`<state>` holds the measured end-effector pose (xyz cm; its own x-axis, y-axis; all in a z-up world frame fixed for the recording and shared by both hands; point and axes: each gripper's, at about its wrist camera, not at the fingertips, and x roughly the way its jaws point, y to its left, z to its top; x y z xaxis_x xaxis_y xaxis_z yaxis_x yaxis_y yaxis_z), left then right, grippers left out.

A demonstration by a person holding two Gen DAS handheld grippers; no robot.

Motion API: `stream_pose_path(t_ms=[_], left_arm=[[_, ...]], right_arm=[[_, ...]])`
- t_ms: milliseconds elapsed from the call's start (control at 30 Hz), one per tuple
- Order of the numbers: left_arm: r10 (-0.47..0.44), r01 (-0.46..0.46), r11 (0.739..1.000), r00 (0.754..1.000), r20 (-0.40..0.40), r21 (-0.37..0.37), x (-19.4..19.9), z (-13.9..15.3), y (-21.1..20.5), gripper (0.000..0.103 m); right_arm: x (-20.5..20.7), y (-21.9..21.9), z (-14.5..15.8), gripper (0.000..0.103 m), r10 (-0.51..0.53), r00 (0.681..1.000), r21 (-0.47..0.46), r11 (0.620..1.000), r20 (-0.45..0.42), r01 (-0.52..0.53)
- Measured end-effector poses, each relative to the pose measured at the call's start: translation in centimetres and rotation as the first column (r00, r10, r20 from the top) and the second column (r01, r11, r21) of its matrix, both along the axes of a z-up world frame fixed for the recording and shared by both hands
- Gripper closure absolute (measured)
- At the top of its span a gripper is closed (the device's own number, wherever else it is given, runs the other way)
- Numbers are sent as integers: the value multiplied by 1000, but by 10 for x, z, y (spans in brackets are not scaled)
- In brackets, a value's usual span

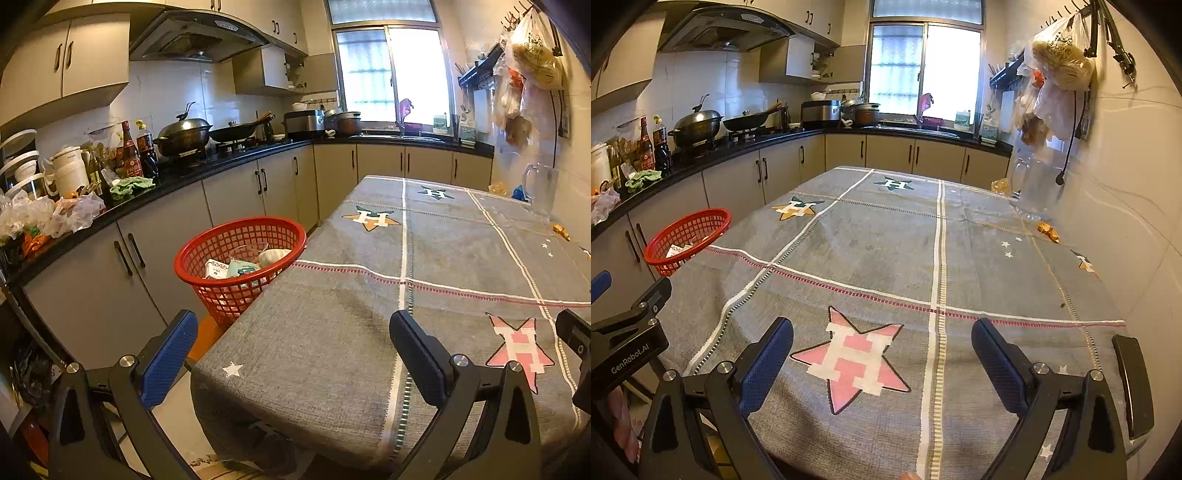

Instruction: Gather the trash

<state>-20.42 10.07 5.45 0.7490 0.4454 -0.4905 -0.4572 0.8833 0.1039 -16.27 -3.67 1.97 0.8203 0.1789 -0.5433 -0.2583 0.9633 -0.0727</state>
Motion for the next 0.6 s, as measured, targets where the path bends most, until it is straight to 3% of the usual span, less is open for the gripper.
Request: stream_pose_path(t_ms=[600], left_arm=[[-2, 2, 1000, 1000, -19, -1, 3, -4, 2, 0]], right_arm=[[0, 1, -1, 4, -3, 1000, -1, 1000, -6, 3]])
